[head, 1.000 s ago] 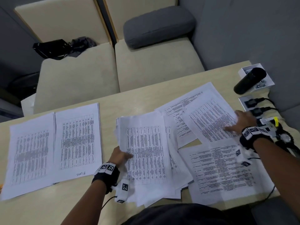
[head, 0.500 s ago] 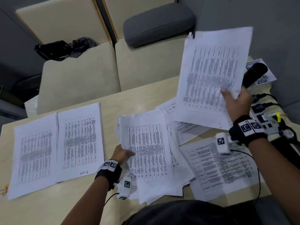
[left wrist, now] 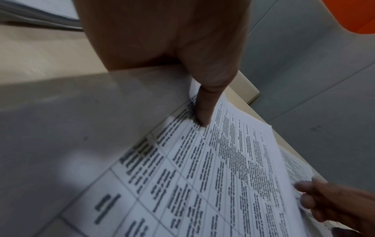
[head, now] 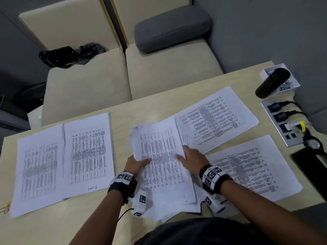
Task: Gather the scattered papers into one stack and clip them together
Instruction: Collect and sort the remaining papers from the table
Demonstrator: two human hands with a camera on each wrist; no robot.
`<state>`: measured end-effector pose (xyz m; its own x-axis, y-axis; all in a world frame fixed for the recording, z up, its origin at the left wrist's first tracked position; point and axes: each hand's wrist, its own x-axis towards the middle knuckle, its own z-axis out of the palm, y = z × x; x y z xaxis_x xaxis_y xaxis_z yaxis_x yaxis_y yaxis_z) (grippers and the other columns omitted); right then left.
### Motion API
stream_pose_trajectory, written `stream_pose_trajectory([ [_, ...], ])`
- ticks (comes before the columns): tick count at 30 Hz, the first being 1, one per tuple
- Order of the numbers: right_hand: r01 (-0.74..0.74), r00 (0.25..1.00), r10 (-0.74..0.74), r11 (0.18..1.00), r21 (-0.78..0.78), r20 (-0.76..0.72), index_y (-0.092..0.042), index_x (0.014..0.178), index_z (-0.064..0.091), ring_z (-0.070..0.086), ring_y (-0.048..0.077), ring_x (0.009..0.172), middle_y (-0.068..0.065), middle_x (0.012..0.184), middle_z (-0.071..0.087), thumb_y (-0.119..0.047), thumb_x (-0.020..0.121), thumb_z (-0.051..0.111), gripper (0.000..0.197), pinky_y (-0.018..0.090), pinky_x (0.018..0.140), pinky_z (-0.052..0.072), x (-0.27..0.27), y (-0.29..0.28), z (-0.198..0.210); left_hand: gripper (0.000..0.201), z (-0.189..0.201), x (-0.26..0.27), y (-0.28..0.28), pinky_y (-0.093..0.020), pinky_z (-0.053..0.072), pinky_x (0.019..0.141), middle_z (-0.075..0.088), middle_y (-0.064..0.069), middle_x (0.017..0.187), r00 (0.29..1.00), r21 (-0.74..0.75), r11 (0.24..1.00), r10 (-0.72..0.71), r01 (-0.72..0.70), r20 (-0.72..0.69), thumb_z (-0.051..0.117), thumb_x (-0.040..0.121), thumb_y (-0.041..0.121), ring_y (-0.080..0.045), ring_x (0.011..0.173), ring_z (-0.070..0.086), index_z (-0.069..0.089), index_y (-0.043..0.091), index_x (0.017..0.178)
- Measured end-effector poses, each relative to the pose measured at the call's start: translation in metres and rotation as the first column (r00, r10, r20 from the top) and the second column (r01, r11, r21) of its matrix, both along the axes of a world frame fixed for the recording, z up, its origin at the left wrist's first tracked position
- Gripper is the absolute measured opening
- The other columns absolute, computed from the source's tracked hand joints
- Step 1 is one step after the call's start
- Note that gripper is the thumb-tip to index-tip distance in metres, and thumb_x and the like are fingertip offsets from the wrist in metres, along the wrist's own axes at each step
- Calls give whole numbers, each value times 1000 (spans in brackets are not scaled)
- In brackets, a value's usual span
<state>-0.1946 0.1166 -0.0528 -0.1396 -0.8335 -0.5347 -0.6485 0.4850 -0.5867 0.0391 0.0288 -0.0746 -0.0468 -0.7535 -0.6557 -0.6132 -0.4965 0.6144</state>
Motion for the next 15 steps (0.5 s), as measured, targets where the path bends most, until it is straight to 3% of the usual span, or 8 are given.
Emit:
stream_pose_trajectory([
  [2, 150, 988, -154, 981, -124, -26, -12, 89, 60, 61, 20, 77, 1, 84, 62, -35, 98, 47, 28, 26, 68, 47, -27, -7, -6, 27, -3, 0, 2, -29, 50, 62, 68, -10, 73, 1000, -10, 1000, 5, -5, 15, 81, 75, 19, -26, 68, 62, 67, 1, 90],
  [4, 290, 938, -319, 936, -197, -135, -12, 94, 63, 61, 25, 95, 7, 102, 61, -24, 91, 59, 13, 33, 77, 52, -69, -11, -12, 24, -4, -1, 4, -27, 49, 59, 66, -9, 70, 1000, -14, 1000, 13, -13, 15, 80, 76, 16, -24, 63, 60, 66, 1, 89],
  [7, 440, 893, -449, 886, -146, -32, -19, 105, 62, 60, 26, 100, 7, 108, 58, -24, 76, 81, 35, 40, 89, 53, -137, 4, -7, 24, -4, 0, 4, -28, 52, 61, 69, -11, 75, 999, 2, 1000, 29, -29, -18, 79, 77, 13, -25, 65, 63, 66, 1, 92],
  [8, 369, 929, -368, 924, -97, 30, -21, 110, 62, 58, 23, 102, 4, 109, 59, -29, 69, 87, 48, 42, 93, 52, -153, 14, -5, 25, -4, 0, 4, -31, 53, 65, 71, -13, 80, 998, 1, 999, 39, -39, -41, 80, 76, 12, -27, 71, 66, 66, 1, 94],
  [10, -56, 995, 54, 998, -12, -89, -24, 126, 59, 50, 18, 112, -1, 122, 54, -49, 55, 89, 81, 44, 101, 45, -167, 29, 1, 27, -4, 0, 4, -29, 53, 67, 72, -14, 86, 997, -2, 999, 47, -47, -63, 79, 77, 11, -26, 74, 66, 66, 1, 98],
  [12, -420, 858, 442, 897, 141, -261, -29, 137, 49, 41, 17, 120, -7, 133, 44, -63, 48, 84, 101, 38, 104, 38, -159, 43, 1, 25, -2, -1, 5, -25, 50, 62, 71, -10, 83, 998, -8, 999, 47, -47, -49, 79, 78, 12, -22, 71, 65, 66, 2, 97],
  [13, -499, 790, 534, 846, 189, -301, -29, 140, 44, 40, 16, 123, -8, 136, 42, -63, 50, 83, 104, 36, 104, 37, -153, 49, -1, 26, -3, 0, 4, -26, 51, 64, 72, -9, 85, 998, -7, 999, 47, -47, -52, 79, 77, 13, -22, 74, 67, 67, 3, 97],
  [15, -536, 744, 577, 816, 215, -337, -26, 140, 44, 40, 16, 125, -9, 137, 45, -58, 56, 82, 97, 32, 104, 36, -146, 57, -8, 30, -7, 2, 2, -31, 53, 75, 74, -9, 90, 997, 4, 999, 49, -49, -57, 81, 76, 16, -25, 83, 69, 68, 5, 101],
])
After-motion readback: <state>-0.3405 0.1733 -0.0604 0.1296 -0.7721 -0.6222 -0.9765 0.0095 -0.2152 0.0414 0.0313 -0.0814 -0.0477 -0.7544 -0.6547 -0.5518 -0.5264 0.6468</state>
